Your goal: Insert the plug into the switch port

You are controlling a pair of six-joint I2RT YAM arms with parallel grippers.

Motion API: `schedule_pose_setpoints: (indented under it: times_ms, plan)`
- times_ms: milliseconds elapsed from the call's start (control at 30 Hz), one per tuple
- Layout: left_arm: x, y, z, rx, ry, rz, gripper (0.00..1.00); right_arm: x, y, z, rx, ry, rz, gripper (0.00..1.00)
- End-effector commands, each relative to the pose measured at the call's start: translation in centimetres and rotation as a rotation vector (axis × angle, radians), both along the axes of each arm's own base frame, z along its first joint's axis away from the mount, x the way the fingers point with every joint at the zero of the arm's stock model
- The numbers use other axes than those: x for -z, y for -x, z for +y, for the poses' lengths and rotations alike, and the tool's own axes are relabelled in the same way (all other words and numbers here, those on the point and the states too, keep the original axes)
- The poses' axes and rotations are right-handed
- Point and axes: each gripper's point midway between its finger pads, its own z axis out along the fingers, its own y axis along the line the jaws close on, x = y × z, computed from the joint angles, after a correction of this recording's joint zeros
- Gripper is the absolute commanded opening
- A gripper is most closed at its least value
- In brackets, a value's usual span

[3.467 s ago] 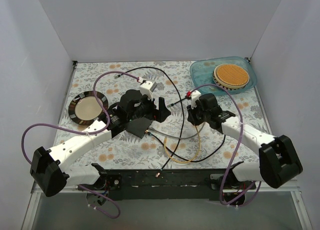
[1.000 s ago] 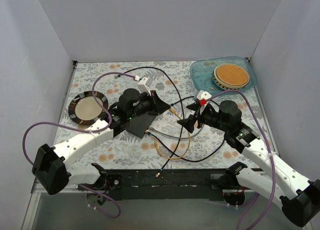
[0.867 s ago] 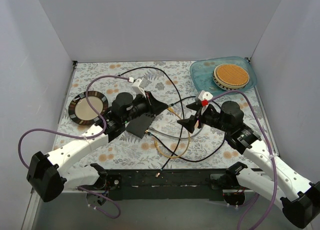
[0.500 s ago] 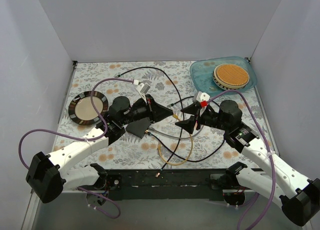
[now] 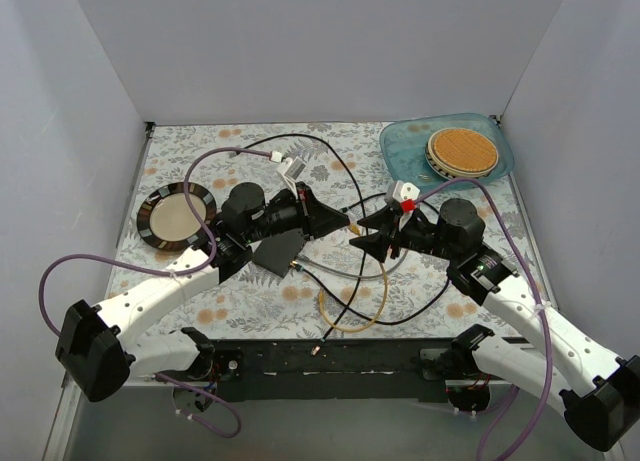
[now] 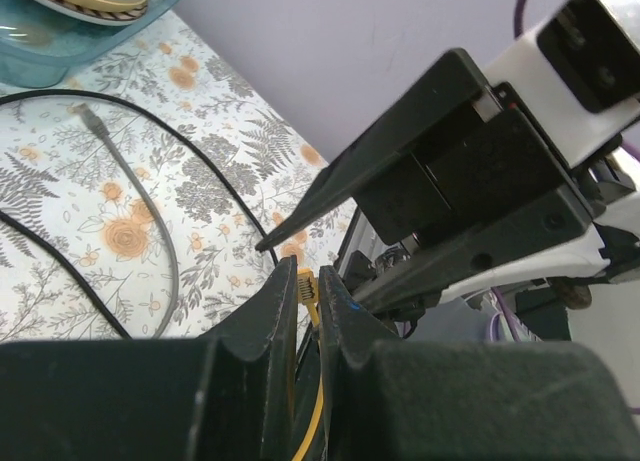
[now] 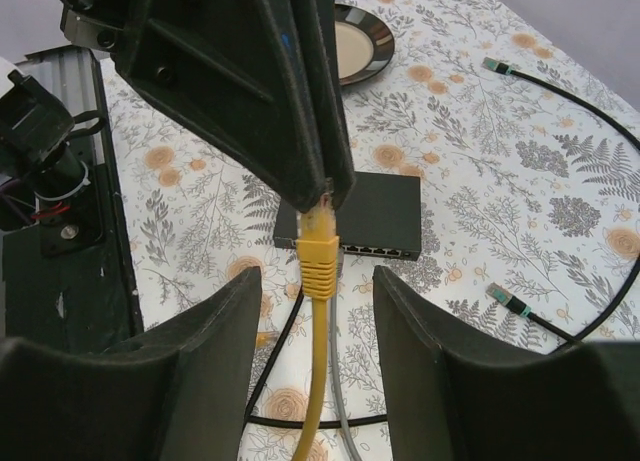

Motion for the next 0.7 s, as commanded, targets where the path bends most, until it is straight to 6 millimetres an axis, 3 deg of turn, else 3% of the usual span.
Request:
schedule_pose_setpoints:
  times_ms: [0, 233, 667]
  plan:
    - [-1.7, -1.5, 0.2, -0.077, -0.023, 0.041, 0.0, -2.8, -1.0, 0.1, 0.045, -0.031, -0.068, 0.56]
    - [-1.8, -2.0, 0.3, -0.104, -0.04, 0.067, 0.0, -2.4, -1.7, 0.7, 0.073, -0.01, -0.065, 0.45]
    - [-1.9, -1.5, 0.0, -0.069, -0.035, 0.072, 0.0, -3.3, -2.5, 1.1, 0.105, -0.019, -0.087, 0.39]
